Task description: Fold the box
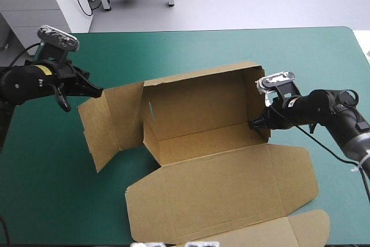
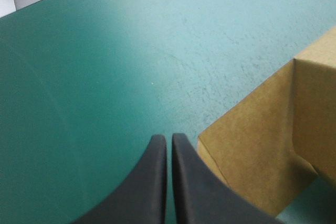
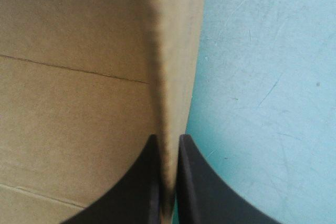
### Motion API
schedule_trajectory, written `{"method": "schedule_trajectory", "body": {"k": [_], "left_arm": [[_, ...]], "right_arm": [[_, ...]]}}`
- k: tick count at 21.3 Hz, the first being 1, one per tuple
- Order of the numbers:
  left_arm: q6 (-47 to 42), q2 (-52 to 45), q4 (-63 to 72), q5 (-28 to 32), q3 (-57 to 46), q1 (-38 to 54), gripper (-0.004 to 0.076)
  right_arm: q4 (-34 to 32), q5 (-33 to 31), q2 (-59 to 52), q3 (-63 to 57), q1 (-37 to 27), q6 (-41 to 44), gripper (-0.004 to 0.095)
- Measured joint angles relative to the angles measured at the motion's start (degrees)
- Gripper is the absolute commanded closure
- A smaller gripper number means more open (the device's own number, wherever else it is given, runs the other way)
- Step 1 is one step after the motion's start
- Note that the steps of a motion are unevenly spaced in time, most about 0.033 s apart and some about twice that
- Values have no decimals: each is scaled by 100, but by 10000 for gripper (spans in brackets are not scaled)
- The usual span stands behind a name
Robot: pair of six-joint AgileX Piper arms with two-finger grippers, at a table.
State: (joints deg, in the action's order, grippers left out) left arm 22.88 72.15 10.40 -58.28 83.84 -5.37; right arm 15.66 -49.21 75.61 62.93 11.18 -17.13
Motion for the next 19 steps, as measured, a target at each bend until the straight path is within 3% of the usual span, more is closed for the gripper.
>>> {"method": "schedule_trajectory", "body": {"k": [3,7,15,17,19], "left_arm": [[4,0,465,0,0,589,720],[4,0,542,-6,0,713,723],[4,-2,633,-109,-93,713,733],[4,-2,633,-109,-93,713,733],[4,-2,633,-109,-93,713,733]], "right_arm": [[-221,-763,32,495,1,298,922],[-462,-1111,300,863,1,599,922],[-741,-1842,2469,2483,-28,1109,921],[-735,-1842,2884,2976,-34,1157,884],[-741,-1959,3222,3318,-34,1208,745]]}}
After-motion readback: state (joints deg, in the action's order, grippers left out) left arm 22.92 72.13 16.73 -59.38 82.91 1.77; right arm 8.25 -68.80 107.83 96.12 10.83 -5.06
